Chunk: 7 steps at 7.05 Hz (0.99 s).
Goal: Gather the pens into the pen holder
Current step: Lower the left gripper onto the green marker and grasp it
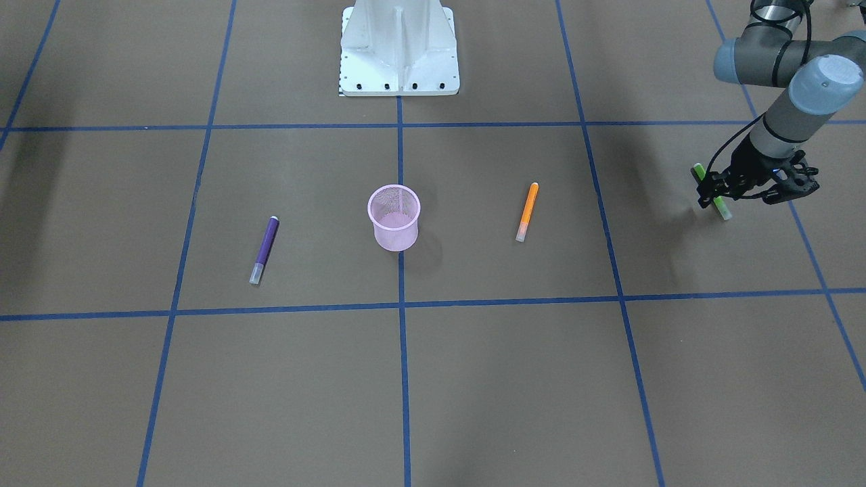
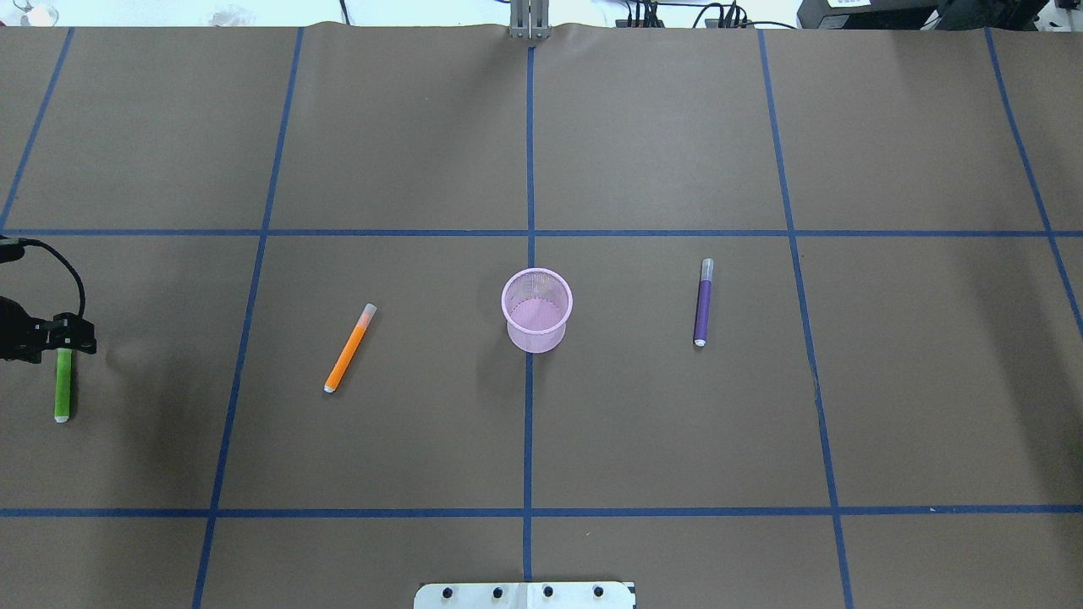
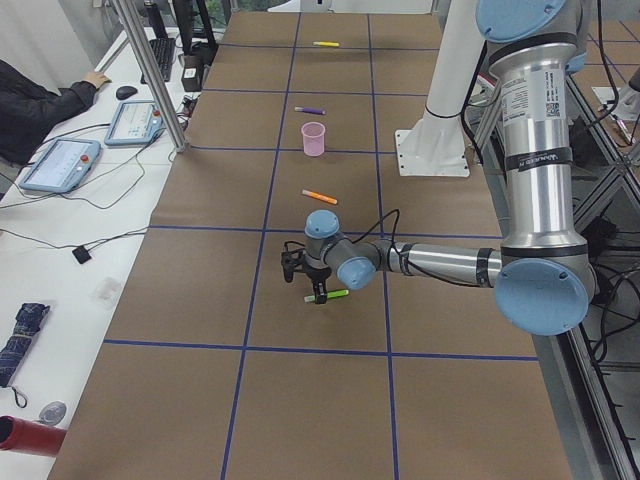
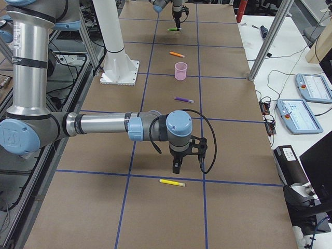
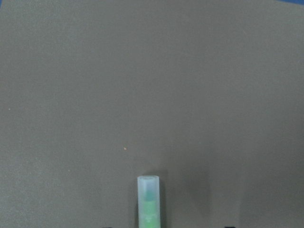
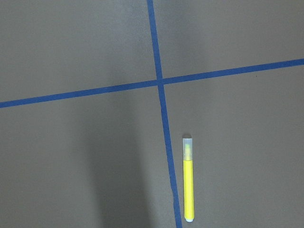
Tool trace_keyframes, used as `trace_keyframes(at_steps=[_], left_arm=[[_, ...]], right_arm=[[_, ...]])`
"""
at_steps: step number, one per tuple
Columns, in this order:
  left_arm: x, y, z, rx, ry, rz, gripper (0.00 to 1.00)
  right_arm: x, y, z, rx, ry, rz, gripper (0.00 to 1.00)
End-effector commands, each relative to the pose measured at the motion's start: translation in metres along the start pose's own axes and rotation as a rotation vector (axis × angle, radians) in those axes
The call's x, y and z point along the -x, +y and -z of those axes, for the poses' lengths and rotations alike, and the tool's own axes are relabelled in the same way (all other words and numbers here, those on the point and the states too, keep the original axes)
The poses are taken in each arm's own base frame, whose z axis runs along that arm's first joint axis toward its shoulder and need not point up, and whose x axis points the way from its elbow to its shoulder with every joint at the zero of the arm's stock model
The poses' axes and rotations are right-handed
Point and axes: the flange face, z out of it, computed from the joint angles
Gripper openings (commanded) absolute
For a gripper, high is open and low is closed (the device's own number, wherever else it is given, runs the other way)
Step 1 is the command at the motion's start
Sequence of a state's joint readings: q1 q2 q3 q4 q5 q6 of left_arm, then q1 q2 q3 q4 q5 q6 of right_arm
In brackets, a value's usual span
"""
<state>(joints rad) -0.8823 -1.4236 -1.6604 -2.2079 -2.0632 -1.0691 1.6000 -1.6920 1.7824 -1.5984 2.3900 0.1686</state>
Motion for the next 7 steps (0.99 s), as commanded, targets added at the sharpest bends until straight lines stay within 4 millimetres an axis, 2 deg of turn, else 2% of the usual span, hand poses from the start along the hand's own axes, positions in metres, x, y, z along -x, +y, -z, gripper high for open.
trace_keyframes(at_steps=[1,5,7], left_arm=[[0.0018,0.0000,-0.0019,0.002,-0.003,0.000,0.62],[0.0063,0.0011,-0.0041,0.006,-0.010,0.005,0.47],[0.0072,0.0015,-0.0043,0.007,-0.012,0.005,0.47]], right_arm=[[0.0000,0.0000,0.0000,0.000,0.000,0.000,0.99],[-0.0007,-0.0007,-0.0006,0.001,0.002,-0.001,0.99],[-0.0007,-0.0007,-0.0006,0.001,0.002,-0.001,0.99]])
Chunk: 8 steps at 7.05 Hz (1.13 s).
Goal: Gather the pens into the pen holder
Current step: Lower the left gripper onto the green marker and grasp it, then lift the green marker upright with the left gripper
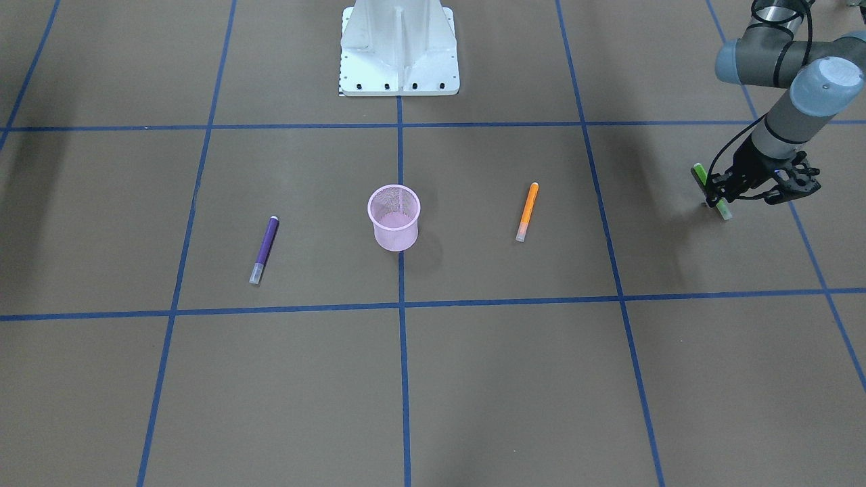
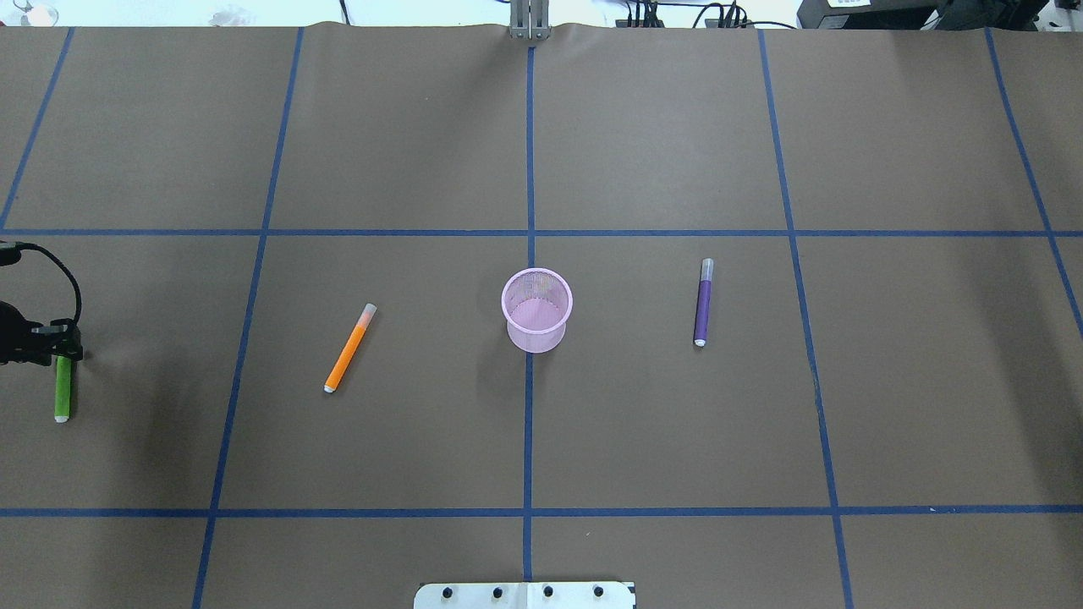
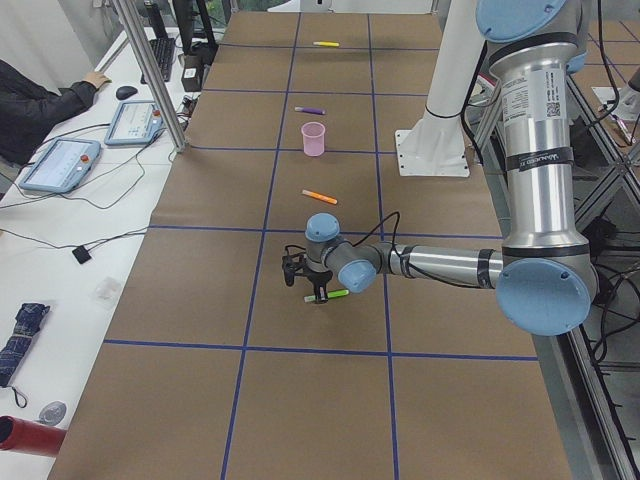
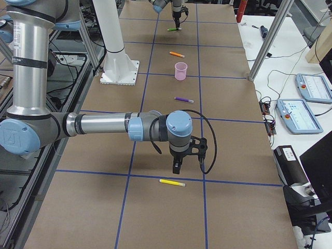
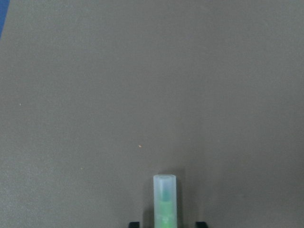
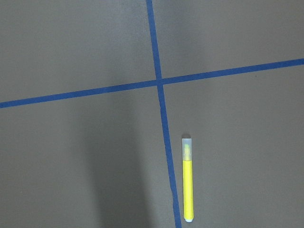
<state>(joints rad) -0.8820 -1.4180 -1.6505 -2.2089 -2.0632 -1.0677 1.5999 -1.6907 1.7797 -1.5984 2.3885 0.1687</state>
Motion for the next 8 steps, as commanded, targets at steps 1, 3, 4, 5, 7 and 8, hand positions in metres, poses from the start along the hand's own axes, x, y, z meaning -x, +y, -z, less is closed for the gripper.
trace_keyframes(at_steps=[1,3,4,5,7,8], left_arm=[[-0.0006,-0.0002,0.0001,0.000,0.001,0.000,0.47],[0.0002,-0.0003,-0.0006,0.001,-0.002,0.001,0.45],[-0.0002,0.0002,-0.0010,0.002,-0.002,0.000,0.45],[-0.0007,-0.0006,-0.0004,0.000,0.000,0.000,0.45],[-0.0006,-0.0002,-0.0013,0.002,-0.002,0.000,0.45],[-0.0006,-0.0002,-0.0013,0.002,-0.002,0.000,0.45]], right_arm=[[-0.0006,-0.0001,-0.0005,0.001,0.000,-0.001,0.99],[-0.0011,-0.0001,-0.0011,0.002,0.000,-0.002,0.99],[-0.0017,-0.0001,-0.0016,0.003,0.001,-0.003,0.99],[-0.0024,-0.0001,-0.0021,0.004,0.002,-0.005,0.99],[-0.0030,-0.0001,-0.0026,0.005,0.002,-0.006,0.99],[-0.0030,-0.0001,-0.0026,0.005,0.002,-0.006,0.99]])
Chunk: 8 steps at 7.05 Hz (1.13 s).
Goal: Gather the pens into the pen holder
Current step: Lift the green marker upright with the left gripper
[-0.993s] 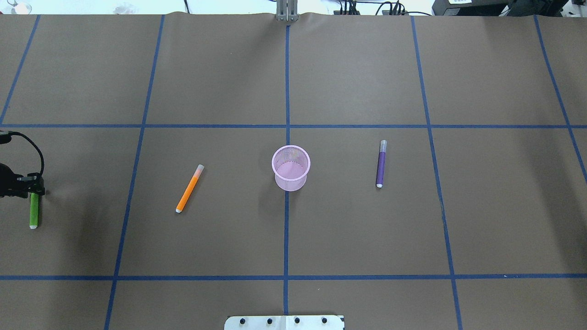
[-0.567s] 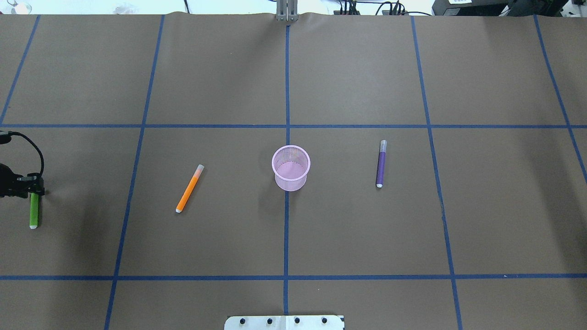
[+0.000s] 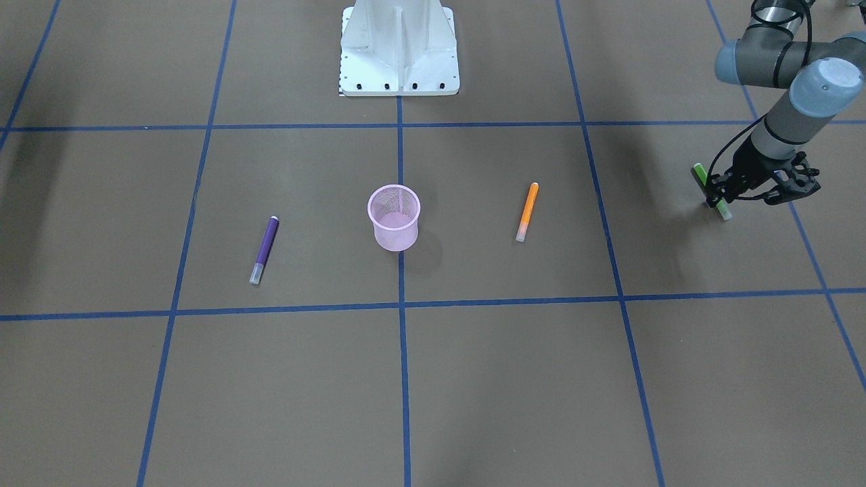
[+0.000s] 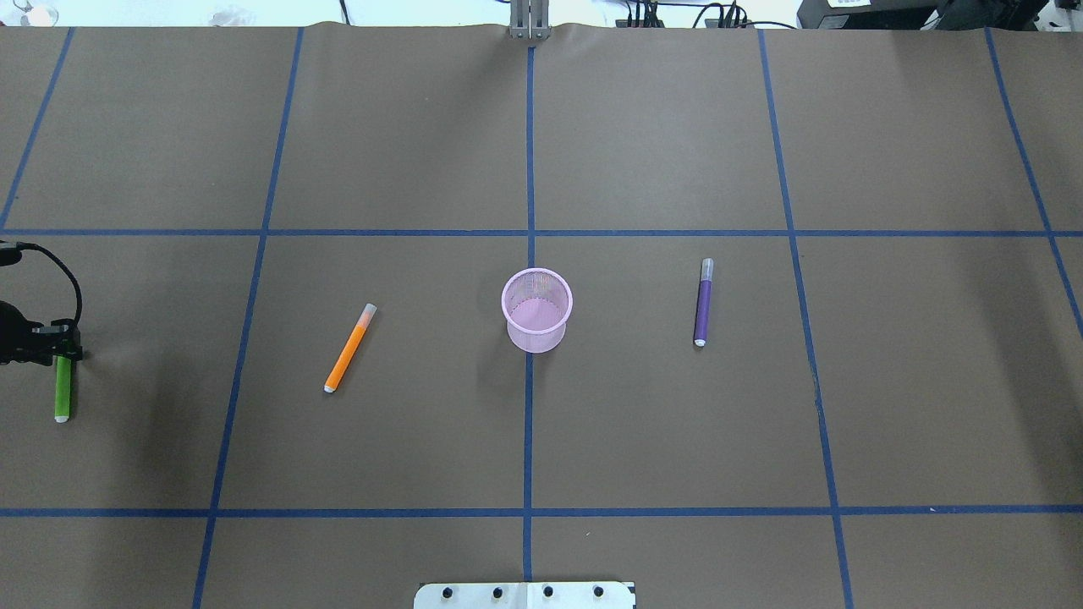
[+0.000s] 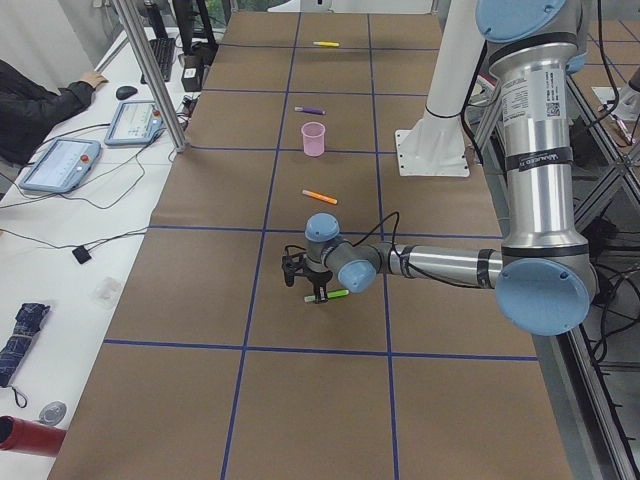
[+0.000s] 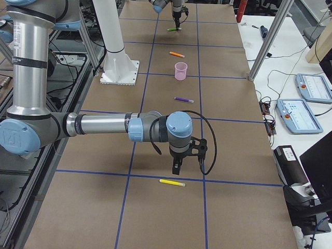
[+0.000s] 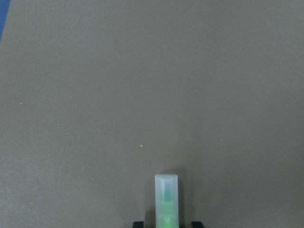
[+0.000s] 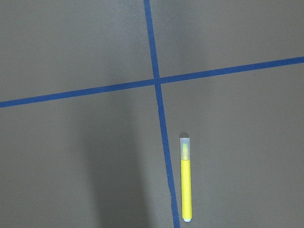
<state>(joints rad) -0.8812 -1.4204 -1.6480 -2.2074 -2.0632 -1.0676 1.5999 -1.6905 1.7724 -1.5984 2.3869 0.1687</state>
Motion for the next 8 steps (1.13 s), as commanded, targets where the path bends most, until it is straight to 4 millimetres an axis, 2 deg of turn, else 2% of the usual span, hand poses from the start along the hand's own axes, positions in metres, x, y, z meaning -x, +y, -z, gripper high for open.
trace_keyframes(at_steps=[1,5,6,8], left_arm=[[0.0011,0.0001,-0.0015,0.002,-0.003,0.001,0.45],[0.0000,0.0006,-0.0027,0.004,-0.003,-0.001,0.44],[-0.0003,0.0011,-0.0030,0.005,-0.003,-0.002,0.41],[0.0001,0.0005,-0.0027,0.003,-0.004,-0.001,0.27]], right_arm=[[-0.0008,0.0000,-0.0007,0.001,0.000,-0.002,0.99],[-0.0002,0.0000,-0.0002,0.000,0.000,-0.002,0.99],[-0.0002,0.0000,-0.0002,0.000,0.000,-0.001,0.99],[-0.0002,0.0000,-0.0002,0.000,0.000,-0.002,0.99]])
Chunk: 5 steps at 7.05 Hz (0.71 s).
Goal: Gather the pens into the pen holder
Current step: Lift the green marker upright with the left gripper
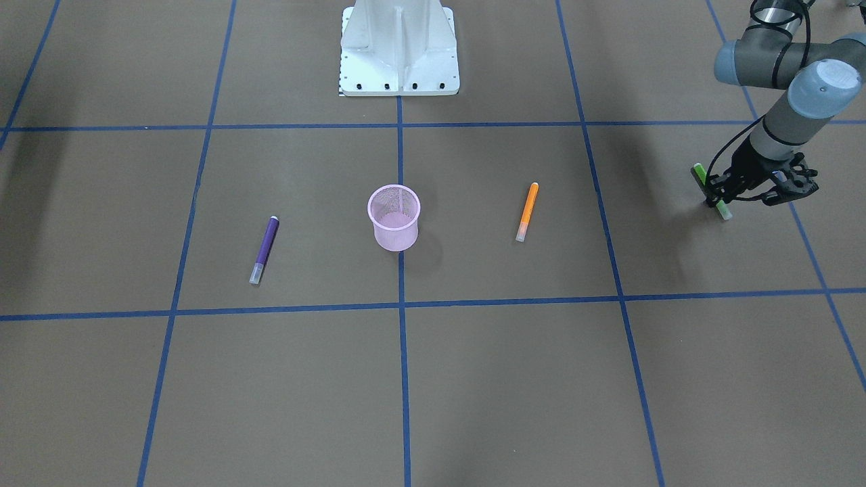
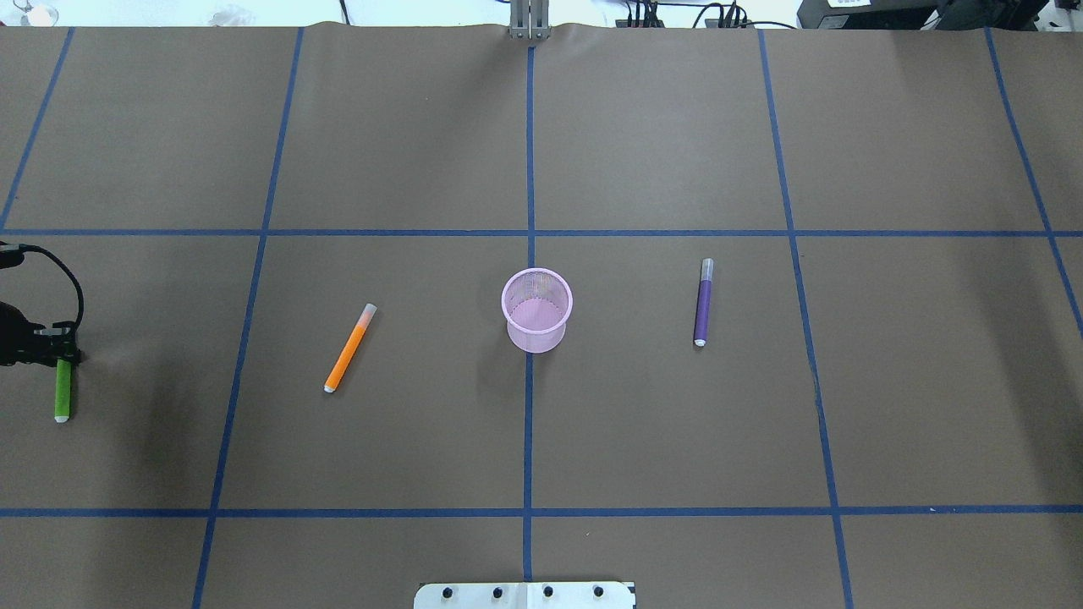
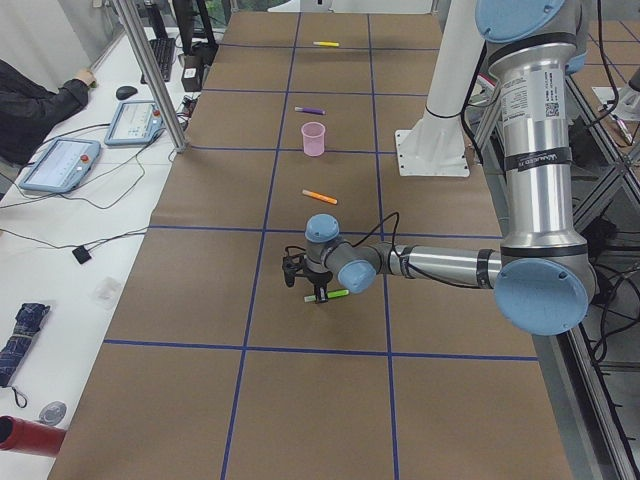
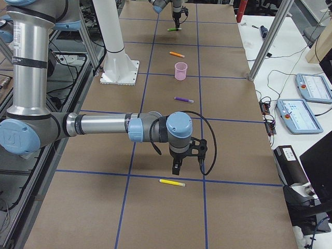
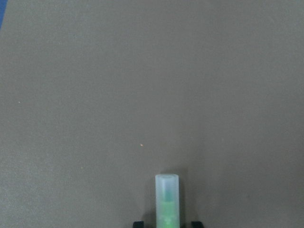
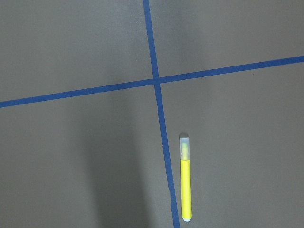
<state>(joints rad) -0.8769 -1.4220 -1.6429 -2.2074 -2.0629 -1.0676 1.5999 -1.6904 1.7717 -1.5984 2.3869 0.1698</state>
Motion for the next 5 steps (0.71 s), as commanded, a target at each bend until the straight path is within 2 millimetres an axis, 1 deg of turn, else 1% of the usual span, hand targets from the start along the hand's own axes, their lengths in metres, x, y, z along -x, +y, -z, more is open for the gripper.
trace_keyframes(at_steps=[1,2,3,4,5], left_arm=[[0.000,0.000,0.001,-0.002,0.001,0.001,0.13],[0.001,0.000,0.000,-0.001,-0.001,0.000,0.00],[-0.001,0.000,0.002,-0.003,0.003,-0.002,0.00],[-0.014,-0.002,0.013,-0.020,0.029,-0.015,0.00],[-0.030,-0.003,0.039,-0.052,0.073,-0.033,0.00]], right_arm=[[0.001,-0.001,0.000,-0.001,0.000,0.002,0.99],[0.000,0.000,0.000,0.000,0.000,0.000,0.99],[0.002,-0.001,0.001,-0.003,-0.002,0.004,0.99],[0.003,-0.001,0.002,-0.005,-0.002,0.007,0.99],[0.013,-0.009,0.010,-0.022,-0.005,0.025,0.99]])
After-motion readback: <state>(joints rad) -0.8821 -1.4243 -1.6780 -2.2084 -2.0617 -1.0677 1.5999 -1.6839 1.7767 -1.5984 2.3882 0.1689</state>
